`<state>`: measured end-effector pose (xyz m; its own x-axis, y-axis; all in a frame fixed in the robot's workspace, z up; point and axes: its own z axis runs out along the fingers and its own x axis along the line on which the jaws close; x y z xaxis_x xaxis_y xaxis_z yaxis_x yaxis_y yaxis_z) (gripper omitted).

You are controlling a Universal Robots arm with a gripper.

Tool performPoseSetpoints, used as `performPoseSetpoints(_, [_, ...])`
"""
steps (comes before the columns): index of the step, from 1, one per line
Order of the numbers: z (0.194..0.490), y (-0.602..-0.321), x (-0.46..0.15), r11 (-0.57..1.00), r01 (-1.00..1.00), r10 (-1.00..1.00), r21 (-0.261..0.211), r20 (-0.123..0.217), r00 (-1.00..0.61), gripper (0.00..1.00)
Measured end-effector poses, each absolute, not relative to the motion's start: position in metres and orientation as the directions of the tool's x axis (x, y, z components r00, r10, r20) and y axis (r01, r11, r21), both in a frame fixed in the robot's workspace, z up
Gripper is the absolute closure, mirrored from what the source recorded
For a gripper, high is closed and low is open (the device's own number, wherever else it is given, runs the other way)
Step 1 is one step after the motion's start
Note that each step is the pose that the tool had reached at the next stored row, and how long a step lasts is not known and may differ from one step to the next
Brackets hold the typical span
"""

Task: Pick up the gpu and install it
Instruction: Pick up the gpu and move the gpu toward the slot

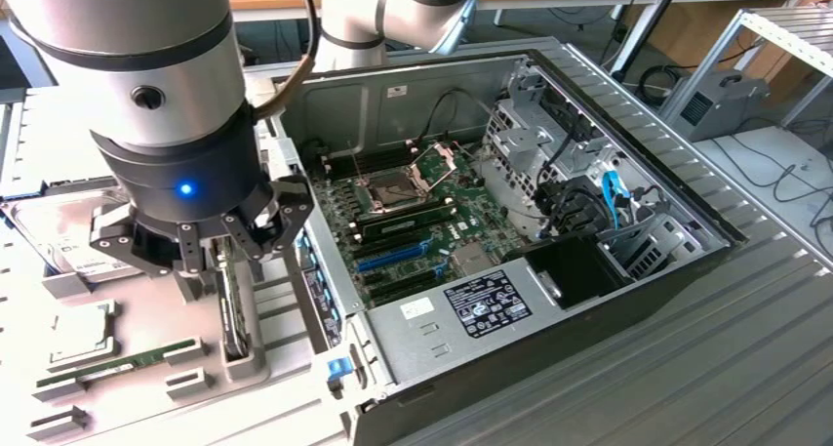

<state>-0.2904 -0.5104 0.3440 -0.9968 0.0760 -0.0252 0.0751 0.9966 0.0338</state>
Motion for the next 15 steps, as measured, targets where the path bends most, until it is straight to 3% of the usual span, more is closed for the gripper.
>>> performPoseSetpoints(15, [0.3389,-0.5104,-0.2922,0.997,0.075,0.076,0.030,-0.026,-0.997,0.58])
